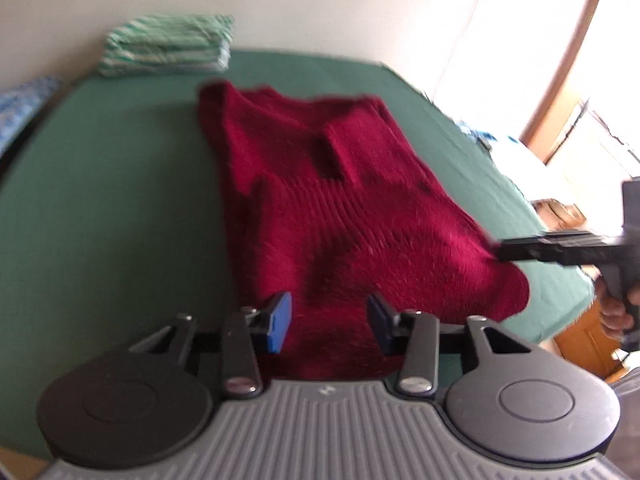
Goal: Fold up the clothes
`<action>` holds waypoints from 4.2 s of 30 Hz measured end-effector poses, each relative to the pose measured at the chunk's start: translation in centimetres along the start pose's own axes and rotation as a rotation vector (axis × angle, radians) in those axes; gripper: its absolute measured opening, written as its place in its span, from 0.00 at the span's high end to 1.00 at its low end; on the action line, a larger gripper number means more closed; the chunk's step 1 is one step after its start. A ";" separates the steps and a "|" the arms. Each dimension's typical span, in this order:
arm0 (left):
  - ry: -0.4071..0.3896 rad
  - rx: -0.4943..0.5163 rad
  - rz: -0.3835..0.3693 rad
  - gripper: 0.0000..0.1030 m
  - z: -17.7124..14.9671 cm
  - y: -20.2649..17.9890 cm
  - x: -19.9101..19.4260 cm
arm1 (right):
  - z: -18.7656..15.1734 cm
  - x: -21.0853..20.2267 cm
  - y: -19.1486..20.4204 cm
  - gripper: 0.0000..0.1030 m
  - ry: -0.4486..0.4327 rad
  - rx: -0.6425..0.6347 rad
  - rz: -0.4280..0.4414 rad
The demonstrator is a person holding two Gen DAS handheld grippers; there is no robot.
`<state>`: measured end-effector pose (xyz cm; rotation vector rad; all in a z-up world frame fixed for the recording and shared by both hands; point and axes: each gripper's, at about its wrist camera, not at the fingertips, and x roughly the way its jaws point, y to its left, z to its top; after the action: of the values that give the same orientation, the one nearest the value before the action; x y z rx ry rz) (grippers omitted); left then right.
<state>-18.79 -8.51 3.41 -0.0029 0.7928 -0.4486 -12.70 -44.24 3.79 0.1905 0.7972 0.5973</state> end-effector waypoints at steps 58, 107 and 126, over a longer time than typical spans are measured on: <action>-0.074 -0.140 -0.316 0.83 13.1 8.3 0.7 | 8.7 -0.7 0.0 0.82 -0.031 0.469 0.103; 0.239 -0.188 -0.239 0.84 9.5 9.3 9.4 | 8.2 7.2 -4.3 0.81 0.194 0.412 0.035; -0.083 0.062 -0.086 0.69 15.0 7.5 14.7 | 10.3 12.3 -3.2 0.98 -0.105 0.100 -0.139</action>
<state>3.43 -9.94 2.60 0.0024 0.6987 -0.5508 2.81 -39.28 2.20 0.2544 0.7325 0.4132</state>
